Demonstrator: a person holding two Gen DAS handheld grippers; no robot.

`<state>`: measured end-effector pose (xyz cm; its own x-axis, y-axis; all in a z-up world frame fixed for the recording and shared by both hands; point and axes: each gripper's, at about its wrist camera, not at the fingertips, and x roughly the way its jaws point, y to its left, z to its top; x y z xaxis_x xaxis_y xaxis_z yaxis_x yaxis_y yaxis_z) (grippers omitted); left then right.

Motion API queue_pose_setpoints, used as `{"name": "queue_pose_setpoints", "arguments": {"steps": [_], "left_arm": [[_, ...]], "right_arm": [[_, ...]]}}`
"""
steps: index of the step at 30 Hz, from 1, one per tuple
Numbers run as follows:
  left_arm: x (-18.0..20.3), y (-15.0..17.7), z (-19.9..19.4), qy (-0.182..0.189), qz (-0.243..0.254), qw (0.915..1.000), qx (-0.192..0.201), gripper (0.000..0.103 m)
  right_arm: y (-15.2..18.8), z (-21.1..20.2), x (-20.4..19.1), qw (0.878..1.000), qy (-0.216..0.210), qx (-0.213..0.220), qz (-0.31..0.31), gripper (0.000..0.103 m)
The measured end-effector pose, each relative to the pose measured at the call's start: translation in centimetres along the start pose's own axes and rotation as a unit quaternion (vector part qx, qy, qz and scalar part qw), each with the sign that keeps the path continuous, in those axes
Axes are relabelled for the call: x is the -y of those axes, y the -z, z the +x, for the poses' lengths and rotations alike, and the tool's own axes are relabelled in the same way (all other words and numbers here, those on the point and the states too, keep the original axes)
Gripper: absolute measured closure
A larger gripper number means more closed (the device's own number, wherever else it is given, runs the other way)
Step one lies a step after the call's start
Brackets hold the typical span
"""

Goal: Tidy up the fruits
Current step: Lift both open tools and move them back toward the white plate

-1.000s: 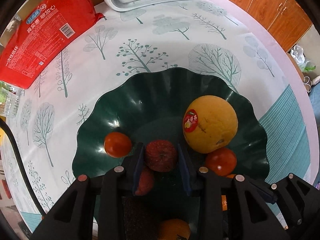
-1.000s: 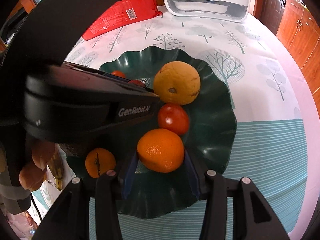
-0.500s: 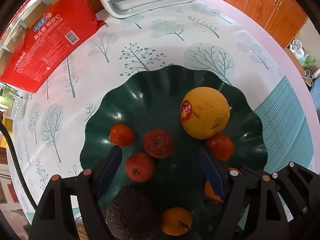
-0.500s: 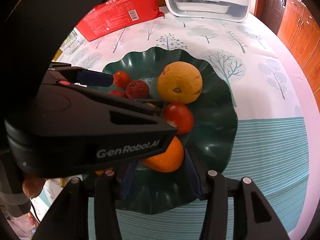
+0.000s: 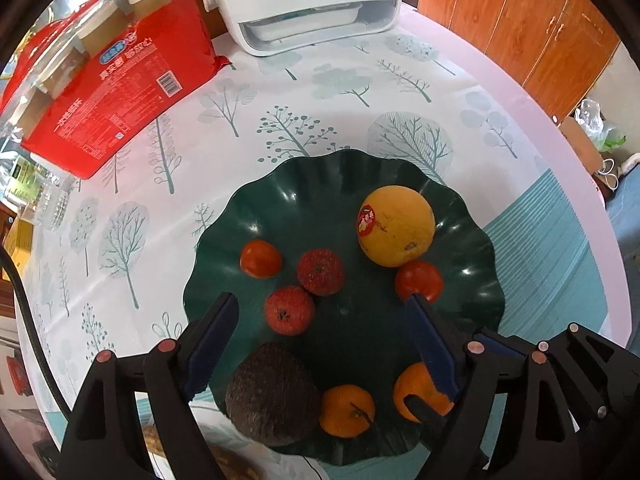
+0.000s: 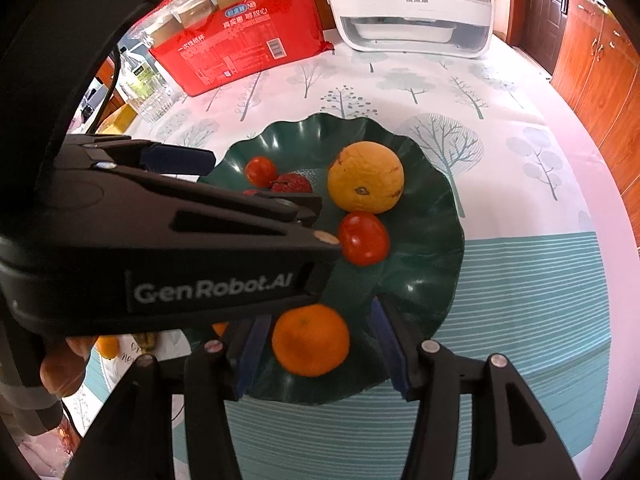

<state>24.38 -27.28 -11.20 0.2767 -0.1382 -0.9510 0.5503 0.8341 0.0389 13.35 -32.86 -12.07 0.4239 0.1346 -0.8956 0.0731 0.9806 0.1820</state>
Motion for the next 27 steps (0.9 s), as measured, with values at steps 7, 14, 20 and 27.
{"name": "queue_pose_setpoints", "arguments": {"steps": [7,14,20,27], "left_arm": [[-0.4,1.3,-2.1,0.009,-0.009,0.9998,0.014,0.019],[-0.9,3.8,-4.8,0.021,-0.019,0.9991,0.032,0.019],[-2.3,7.0,-7.3,0.030,-0.032,0.9981,0.043,0.019],[-6.4,10.8,-11.0,0.025,-0.053,0.9963,0.063,0.019]], "right_arm": [[0.5,-2.3,-0.6,1.000,0.007,0.012,0.001,0.050],[1.4,-4.3,-2.1,1.000,0.016,0.026,0.000,0.050],[2.5,-5.8,-4.2,0.999,0.025,0.037,-0.004,0.050],[3.4,-7.2,-7.2,0.998,0.031,0.050,-0.003,0.050]]}}
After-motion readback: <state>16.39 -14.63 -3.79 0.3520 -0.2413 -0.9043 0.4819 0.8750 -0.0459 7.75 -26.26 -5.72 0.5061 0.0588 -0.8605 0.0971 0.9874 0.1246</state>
